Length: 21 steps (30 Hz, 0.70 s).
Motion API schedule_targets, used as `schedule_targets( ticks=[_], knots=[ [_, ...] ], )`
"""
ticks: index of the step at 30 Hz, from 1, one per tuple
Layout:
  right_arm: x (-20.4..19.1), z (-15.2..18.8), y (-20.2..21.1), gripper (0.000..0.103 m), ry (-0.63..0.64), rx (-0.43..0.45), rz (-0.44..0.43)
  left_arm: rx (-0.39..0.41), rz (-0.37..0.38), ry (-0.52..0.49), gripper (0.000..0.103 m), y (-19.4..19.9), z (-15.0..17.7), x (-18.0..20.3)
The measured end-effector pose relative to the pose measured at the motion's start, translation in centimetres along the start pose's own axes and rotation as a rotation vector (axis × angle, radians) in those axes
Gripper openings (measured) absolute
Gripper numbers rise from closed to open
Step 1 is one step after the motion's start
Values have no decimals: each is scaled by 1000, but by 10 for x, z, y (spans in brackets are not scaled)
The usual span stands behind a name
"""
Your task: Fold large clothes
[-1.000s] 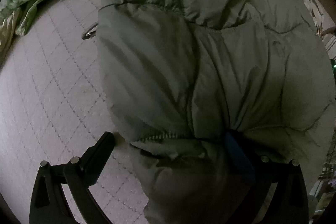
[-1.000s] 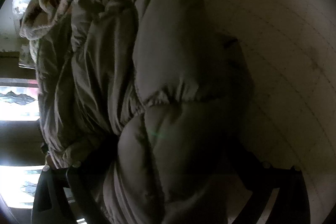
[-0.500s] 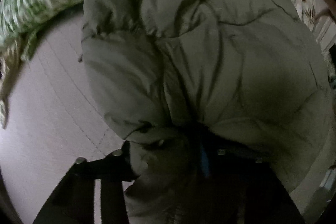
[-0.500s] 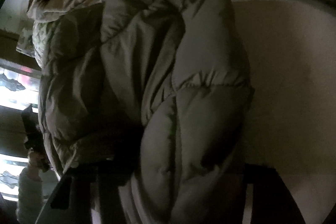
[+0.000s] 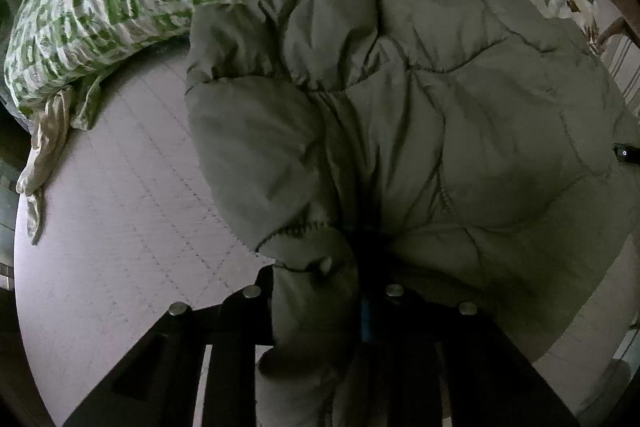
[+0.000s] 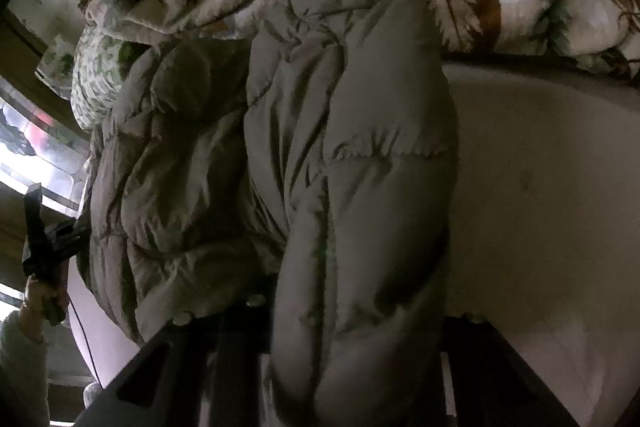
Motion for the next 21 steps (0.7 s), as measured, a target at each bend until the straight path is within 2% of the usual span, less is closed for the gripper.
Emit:
schedule_targets(
  ticks=[2,3,6,7,10,11,13,16,17,21],
  knots=[
    [-12,6,1,27,1,4,0,7,4,3,25,7,4,-3],
    [-5,15,14,27,4,7,-2,7,7,4,25,10,5,-5],
    [-3,21,19,27,10,15,-7,11,14,7,24,18,8,-14],
    [1,33,31,27,13,18,-8,15,15,6,23,26,9,-18],
    [-3,36,41,27,19,27,-12,26,10,1,21,34,6,-19],
    [-1,38,43,27,21,28,-13,32,12,-2,17,35,6,-20],
    [-7,38,47,27,25,34,-17,51,29,-5,15,50,2,-19],
    [-14,40,59,27,43,32,-23,31,12,-26,15,57,3,-14],
    [-27,35,49,27,44,30,-19,25,3,-37,15,56,5,-12],
    [-25,39,48,27,35,23,-14,-7,13,15,15,46,14,-22]
  ],
)
Point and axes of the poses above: each gripper's, at about its wrist camera, not at the fingertips, and y roughly against the way its jaws point, x to its right, z to its underside, the point moved 4 cm from there along -y, roughly the way its jaws point, and after that the axes turned 6 degrees about -z, right-handed, at the moved point
